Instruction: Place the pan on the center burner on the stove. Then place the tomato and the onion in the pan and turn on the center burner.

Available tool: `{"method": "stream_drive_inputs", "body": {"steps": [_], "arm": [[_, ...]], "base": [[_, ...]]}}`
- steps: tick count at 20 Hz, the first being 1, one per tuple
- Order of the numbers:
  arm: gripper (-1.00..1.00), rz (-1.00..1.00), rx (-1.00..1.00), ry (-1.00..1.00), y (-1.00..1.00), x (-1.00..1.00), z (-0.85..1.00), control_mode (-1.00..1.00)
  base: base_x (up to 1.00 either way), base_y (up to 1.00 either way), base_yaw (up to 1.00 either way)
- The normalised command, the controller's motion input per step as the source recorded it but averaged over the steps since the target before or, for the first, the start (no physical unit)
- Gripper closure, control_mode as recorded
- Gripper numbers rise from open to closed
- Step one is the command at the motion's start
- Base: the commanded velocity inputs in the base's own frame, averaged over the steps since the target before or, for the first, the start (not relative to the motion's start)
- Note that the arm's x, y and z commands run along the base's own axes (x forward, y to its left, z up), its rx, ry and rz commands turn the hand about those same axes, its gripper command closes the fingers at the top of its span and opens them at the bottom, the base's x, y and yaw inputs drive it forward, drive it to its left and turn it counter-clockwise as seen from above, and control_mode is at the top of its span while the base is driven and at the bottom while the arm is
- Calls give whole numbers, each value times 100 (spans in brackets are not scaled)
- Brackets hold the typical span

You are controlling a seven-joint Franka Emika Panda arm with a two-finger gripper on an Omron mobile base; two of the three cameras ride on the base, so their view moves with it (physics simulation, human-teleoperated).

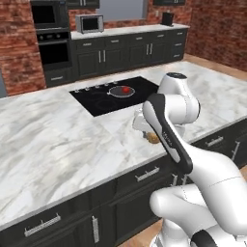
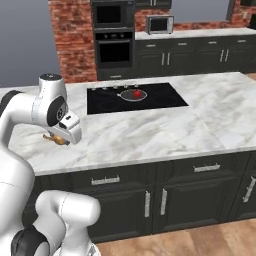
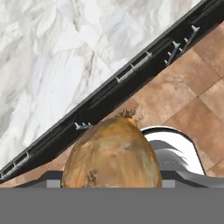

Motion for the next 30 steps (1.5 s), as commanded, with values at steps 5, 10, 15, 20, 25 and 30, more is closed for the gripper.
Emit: {"method": "stream_drive_inputs", "body": {"steps": [5,10,15,20,25,30], "arm": [[100,0,0,0,0,0,0,100],[100,0,0,0,0,0,0,100],[100,0,0,0,0,0,0,100],[100,0,0,0,0,0,0,100],[100,0,0,0,0,0,0,100],[100,0,0,0,0,0,0,100]], "base": [[-25,65,-12],[-20,70,-13],[-18,70,-13],[-15,68,-13],[-8,67,-14],[-8,60,-15]]}}
